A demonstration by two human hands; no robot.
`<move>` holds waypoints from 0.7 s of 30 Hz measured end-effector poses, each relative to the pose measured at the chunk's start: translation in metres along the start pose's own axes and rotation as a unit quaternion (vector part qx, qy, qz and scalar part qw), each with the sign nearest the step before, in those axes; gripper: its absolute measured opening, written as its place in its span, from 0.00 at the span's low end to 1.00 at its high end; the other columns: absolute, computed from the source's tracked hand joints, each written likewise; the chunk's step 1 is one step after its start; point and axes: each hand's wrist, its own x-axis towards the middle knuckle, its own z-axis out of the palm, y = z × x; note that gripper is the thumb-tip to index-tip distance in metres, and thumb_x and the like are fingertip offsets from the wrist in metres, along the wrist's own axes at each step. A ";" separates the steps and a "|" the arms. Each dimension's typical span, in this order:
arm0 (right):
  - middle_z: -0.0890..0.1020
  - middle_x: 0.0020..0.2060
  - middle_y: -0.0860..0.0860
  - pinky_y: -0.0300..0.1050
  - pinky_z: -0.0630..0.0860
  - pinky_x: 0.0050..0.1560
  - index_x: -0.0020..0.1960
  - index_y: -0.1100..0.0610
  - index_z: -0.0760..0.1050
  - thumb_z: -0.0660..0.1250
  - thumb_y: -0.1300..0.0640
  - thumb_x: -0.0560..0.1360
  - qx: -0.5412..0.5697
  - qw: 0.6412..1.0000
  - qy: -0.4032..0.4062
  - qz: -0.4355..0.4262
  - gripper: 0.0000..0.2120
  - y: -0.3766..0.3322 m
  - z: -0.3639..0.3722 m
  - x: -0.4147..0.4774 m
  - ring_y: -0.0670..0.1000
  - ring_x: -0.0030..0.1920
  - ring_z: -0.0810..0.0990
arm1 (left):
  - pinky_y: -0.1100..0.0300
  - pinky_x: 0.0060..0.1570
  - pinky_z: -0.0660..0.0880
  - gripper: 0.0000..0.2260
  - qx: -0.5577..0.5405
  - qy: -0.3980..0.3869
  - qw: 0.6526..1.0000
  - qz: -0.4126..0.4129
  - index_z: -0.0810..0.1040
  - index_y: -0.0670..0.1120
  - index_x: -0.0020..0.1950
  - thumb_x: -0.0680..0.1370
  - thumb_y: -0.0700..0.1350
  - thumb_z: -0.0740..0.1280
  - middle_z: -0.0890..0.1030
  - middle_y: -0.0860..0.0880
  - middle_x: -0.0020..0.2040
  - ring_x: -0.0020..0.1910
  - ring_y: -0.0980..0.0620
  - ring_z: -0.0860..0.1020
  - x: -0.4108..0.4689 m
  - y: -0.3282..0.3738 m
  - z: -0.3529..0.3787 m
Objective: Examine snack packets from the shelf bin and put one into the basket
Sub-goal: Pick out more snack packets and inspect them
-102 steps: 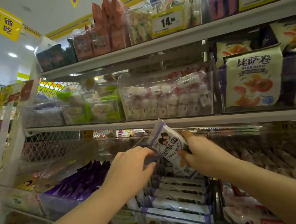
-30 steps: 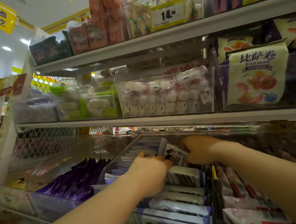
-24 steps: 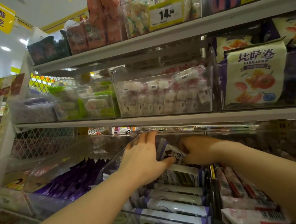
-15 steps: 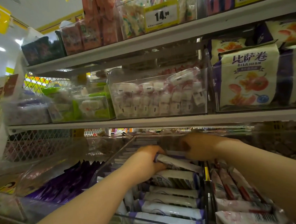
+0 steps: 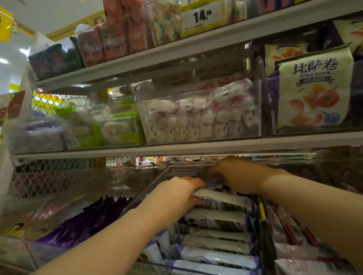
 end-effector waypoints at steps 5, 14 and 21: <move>0.79 0.57 0.52 0.50 0.78 0.54 0.62 0.50 0.75 0.60 0.65 0.78 -0.062 0.998 -0.009 -0.033 0.17 -0.015 0.002 0.007 0.54 0.51 0.79 | 0.51 0.59 0.73 0.16 -0.001 0.025 1.000 0.005 0.73 0.53 0.68 0.80 0.50 0.64 0.77 0.50 0.64 0.63 0.49 0.74 -0.005 -0.002 0.003; 0.80 0.51 0.51 0.40 0.75 0.45 0.59 0.53 0.75 0.64 0.55 0.78 0.032 0.988 -0.143 0.057 0.10 -0.002 0.000 0.019 0.48 0.44 0.77 | 0.51 0.55 0.74 0.14 0.013 0.027 1.000 0.009 0.73 0.53 0.66 0.80 0.50 0.65 0.78 0.50 0.60 0.59 0.48 0.76 -0.005 -0.002 0.007; 0.70 0.35 0.47 0.43 0.69 0.44 0.49 0.53 0.68 0.60 0.58 0.79 0.010 0.997 -0.064 0.049 0.01 0.000 0.010 0.021 0.47 0.36 0.70 | 0.52 0.55 0.74 0.15 0.014 0.028 1.000 0.004 0.73 0.53 0.66 0.80 0.51 0.64 0.78 0.51 0.60 0.59 0.48 0.76 -0.006 -0.004 0.009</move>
